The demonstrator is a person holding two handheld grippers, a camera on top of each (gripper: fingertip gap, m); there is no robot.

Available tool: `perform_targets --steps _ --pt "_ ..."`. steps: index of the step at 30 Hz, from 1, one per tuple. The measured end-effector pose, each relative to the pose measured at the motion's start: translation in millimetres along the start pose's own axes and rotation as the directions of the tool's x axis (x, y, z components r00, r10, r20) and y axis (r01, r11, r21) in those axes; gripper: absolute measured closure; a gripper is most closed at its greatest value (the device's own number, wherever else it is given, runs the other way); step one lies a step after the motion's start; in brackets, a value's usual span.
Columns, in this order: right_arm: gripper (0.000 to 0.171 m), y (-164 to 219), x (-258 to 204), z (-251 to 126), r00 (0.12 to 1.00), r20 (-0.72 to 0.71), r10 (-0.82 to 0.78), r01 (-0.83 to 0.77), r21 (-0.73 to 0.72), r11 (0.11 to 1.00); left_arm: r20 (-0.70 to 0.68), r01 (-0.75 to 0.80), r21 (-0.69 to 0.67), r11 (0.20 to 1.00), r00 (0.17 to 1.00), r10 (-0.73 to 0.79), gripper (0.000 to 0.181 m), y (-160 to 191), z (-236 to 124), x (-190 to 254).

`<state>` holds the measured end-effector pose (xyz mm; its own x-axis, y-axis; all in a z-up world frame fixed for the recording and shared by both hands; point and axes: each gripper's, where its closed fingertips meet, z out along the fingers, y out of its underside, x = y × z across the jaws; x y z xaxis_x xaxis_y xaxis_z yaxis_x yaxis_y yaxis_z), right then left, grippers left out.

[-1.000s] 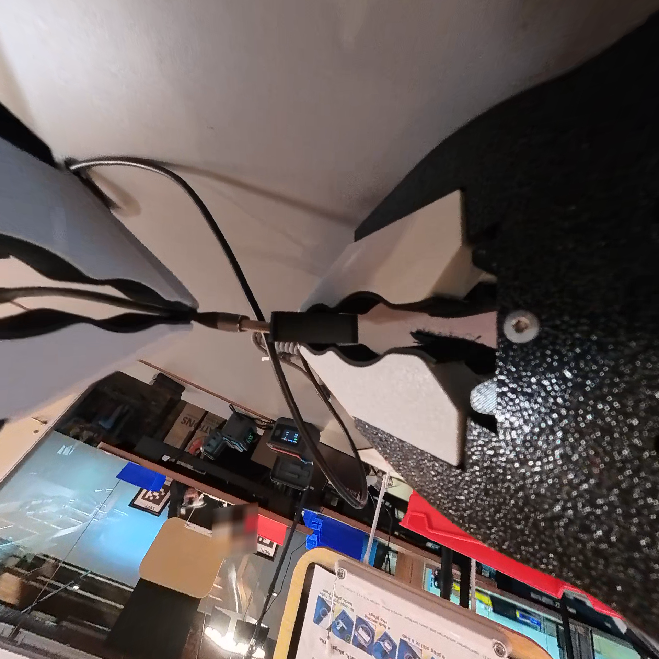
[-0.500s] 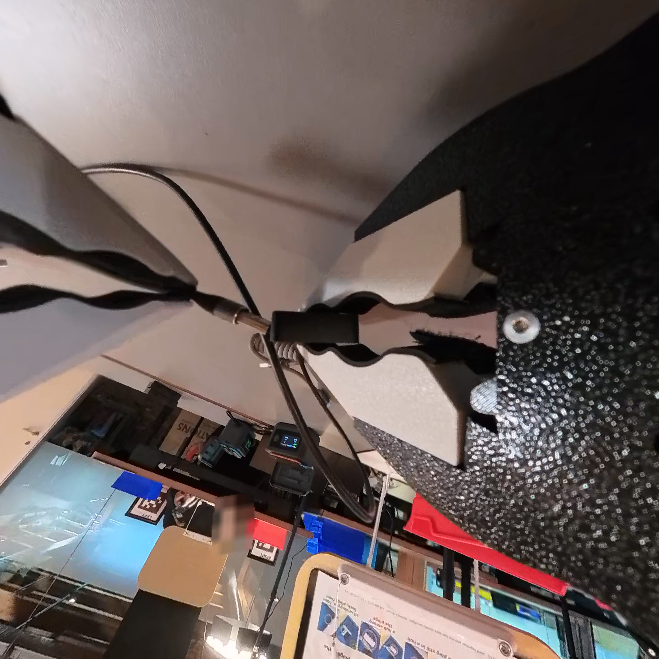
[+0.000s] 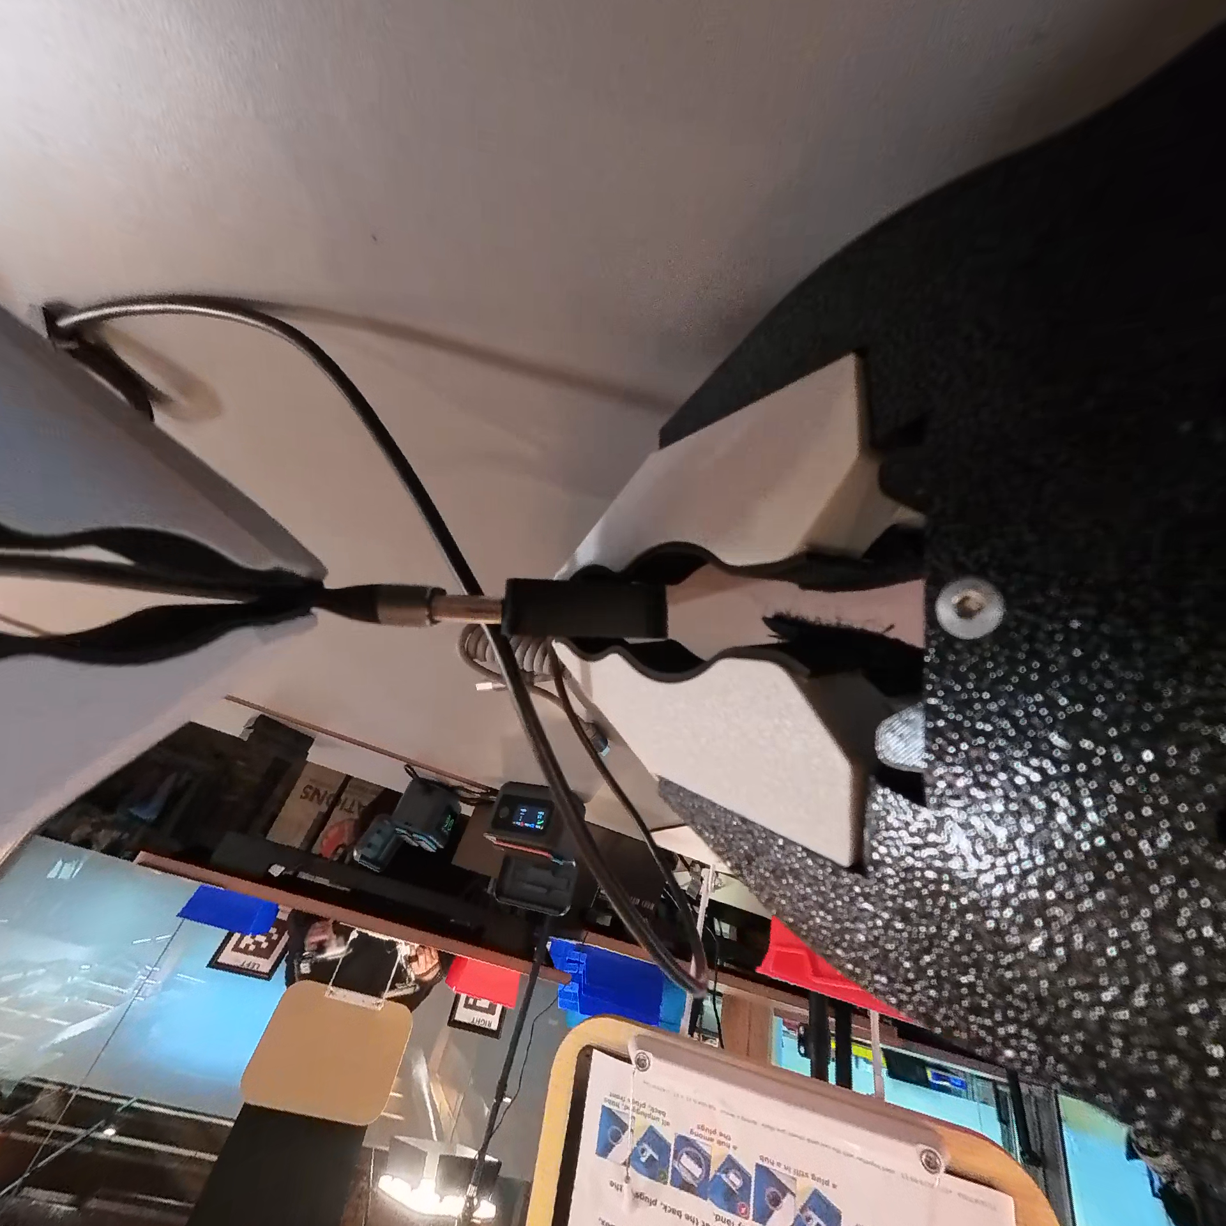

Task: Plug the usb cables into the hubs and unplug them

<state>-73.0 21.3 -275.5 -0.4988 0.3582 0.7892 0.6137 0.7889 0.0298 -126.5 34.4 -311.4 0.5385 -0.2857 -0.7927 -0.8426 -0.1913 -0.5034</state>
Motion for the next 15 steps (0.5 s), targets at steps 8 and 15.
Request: perform_targets --steps 8,15 --pt "0.170 -3.1 -2.5 -2.0 0.999 -0.019 -0.038 0.038 -0.002 0.999 -0.017 0.002 -0.022 1.000 1.000 -0.003 0.172 4.0 2.9 2.3" --pt "0.171 -0.1 -2.2 0.4 0.999 -0.026 -0.034 0.033 -0.047 0.998 -0.014 -0.013 -0.030 0.999 1.000 0.013 0.172 4.0 4.5 3.3"
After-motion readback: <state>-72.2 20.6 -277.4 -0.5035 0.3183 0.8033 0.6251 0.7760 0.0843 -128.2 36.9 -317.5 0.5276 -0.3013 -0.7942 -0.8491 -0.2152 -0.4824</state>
